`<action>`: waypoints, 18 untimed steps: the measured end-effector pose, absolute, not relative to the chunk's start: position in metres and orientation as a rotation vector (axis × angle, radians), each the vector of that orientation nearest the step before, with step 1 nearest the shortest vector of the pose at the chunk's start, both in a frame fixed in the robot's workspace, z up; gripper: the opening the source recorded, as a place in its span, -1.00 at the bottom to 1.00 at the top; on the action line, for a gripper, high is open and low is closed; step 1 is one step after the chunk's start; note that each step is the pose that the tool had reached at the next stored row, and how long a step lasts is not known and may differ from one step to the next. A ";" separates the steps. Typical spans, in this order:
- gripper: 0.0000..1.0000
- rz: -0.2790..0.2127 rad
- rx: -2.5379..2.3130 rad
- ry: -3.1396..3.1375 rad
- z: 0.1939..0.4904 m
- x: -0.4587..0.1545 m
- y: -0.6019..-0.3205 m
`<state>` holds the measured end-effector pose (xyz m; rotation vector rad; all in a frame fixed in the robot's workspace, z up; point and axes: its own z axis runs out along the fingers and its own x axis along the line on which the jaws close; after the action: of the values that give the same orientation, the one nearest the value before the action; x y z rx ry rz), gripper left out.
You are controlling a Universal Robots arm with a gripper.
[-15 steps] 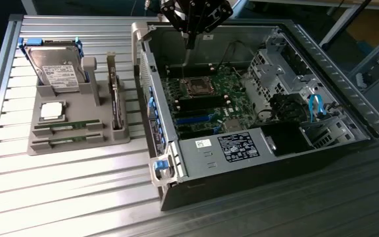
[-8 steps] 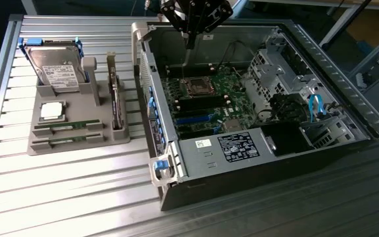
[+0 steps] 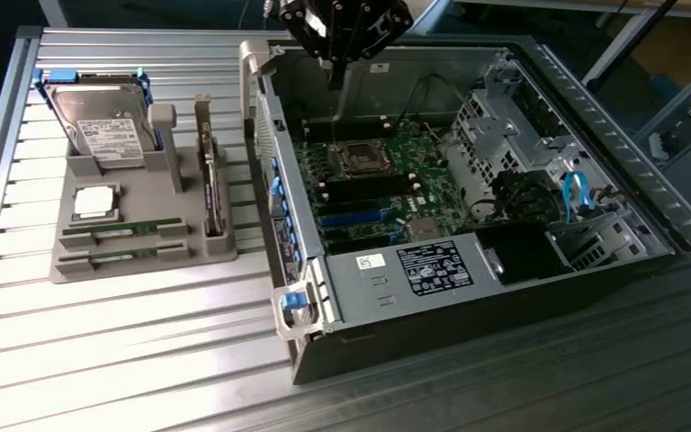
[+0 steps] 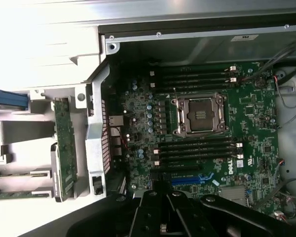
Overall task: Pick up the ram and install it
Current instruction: 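Reach for the ram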
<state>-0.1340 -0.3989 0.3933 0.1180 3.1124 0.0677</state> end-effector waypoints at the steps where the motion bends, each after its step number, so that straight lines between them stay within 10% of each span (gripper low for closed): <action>1: -0.80 0.068 0.118 3.112 0.393 -0.137 -0.399; 18: -0.80 0.068 0.118 3.112 0.393 -0.200 -0.399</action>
<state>-0.1999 -0.3990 0.3931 0.1178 3.1125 0.0677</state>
